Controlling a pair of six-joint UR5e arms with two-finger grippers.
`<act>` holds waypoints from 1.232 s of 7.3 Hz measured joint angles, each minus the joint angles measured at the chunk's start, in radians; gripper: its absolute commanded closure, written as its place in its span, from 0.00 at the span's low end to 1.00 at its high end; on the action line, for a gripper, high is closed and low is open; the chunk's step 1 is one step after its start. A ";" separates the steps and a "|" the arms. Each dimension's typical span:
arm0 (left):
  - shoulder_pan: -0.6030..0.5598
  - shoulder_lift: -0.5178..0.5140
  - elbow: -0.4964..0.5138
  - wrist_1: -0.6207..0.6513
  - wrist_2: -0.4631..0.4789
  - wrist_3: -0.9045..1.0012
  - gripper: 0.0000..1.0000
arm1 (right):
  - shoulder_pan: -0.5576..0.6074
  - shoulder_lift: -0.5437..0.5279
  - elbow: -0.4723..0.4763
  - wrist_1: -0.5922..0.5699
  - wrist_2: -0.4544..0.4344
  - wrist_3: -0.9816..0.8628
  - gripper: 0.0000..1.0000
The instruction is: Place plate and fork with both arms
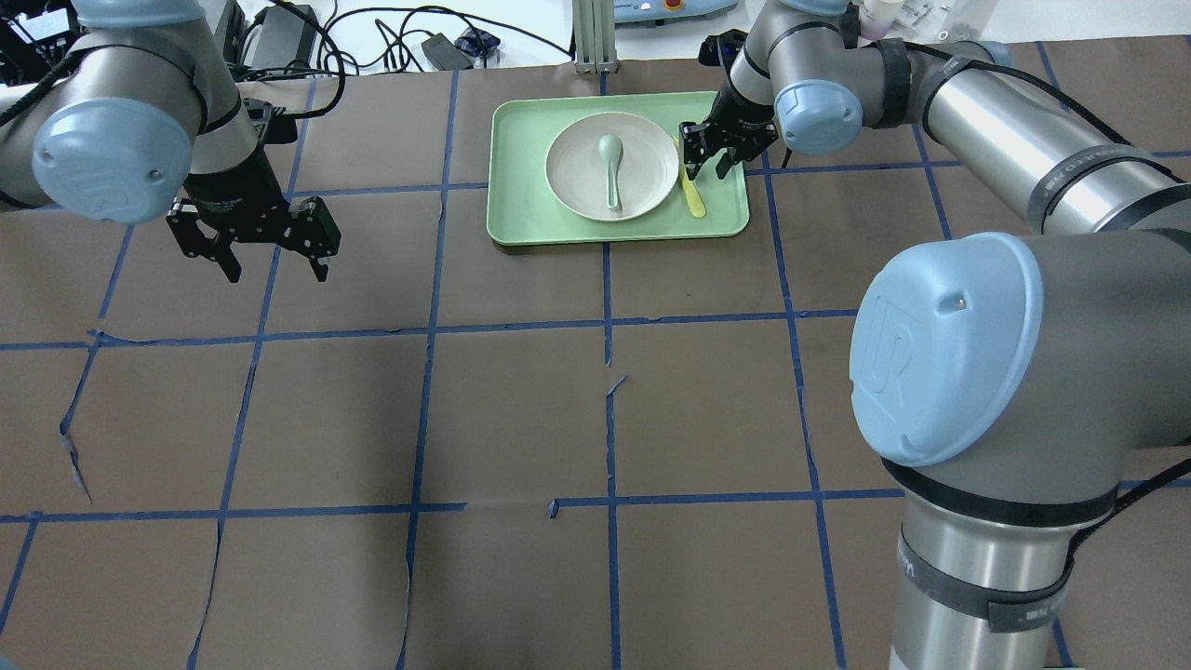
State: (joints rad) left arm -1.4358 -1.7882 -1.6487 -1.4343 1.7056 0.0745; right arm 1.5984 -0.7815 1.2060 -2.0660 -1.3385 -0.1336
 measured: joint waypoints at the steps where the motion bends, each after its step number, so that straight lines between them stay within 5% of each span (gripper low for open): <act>1: 0.000 0.001 0.000 0.000 0.000 0.000 0.00 | 0.000 -0.037 0.011 0.017 -0.040 0.004 0.00; 5: -0.006 0.033 0.021 0.001 -0.003 -0.001 0.00 | 0.000 -0.327 0.151 0.272 -0.192 -0.010 0.00; 9: -0.004 0.078 0.069 -0.028 -0.006 0.001 0.00 | -0.023 -0.533 0.170 0.482 -0.270 -0.046 0.00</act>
State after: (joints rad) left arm -1.4396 -1.7104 -1.5800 -1.4621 1.6999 0.0752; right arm 1.5757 -1.3141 1.3764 -1.5842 -1.6080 -0.1799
